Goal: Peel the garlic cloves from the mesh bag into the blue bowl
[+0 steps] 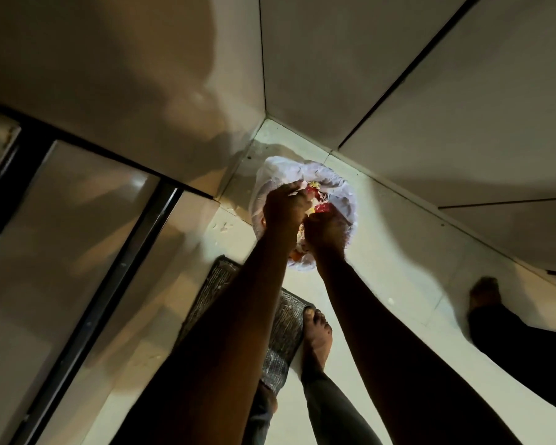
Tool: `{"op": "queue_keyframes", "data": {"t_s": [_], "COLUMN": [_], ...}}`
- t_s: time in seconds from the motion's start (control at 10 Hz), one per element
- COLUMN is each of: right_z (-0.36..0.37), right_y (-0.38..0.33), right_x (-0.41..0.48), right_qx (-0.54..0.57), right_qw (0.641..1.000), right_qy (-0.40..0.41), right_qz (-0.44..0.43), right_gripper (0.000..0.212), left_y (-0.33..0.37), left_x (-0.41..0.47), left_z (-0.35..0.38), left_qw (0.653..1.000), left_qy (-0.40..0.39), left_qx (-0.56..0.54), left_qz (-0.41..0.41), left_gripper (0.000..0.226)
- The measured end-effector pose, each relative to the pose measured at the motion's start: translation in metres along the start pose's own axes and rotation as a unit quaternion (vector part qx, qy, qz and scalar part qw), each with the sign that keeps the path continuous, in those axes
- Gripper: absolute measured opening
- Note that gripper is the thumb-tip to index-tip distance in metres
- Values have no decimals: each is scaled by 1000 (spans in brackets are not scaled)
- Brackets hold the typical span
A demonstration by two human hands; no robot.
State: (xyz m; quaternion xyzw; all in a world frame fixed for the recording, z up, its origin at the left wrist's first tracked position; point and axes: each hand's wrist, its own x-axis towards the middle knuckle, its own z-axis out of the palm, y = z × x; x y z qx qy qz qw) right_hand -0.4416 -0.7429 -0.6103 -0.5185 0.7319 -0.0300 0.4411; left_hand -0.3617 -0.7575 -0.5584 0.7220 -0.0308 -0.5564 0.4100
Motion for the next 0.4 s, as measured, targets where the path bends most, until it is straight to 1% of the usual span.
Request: {"op": "queue_keyframes", "data": {"t_s": [0.1, 0.2, 0.3, 0.4], "right_z": [-26, -38, -33, -41], "right_y": [-21, -37, -31, -37], "right_x": [-1, -8, -6, -14], "right_qx": [-49, -39, 11, -23], "right_qw": [995, 993, 999, 999], "right_qy": [80, 85, 34, 26], "right_qz": [-31, -69, -31, -27], "right_gripper": [5, 14, 20, 17], "left_y": [-5, 9, 15, 8], "left_x": [5, -5, 4, 8], "left_z": [-16, -18, -21, -29], "left_qw": [987, 963, 922, 917], "left_qy": [55, 86, 135, 70], "left_qx": [124, 223, 325, 368], "left_qz": [82, 127, 160, 139], "left_gripper": [17, 33, 53, 40]}}
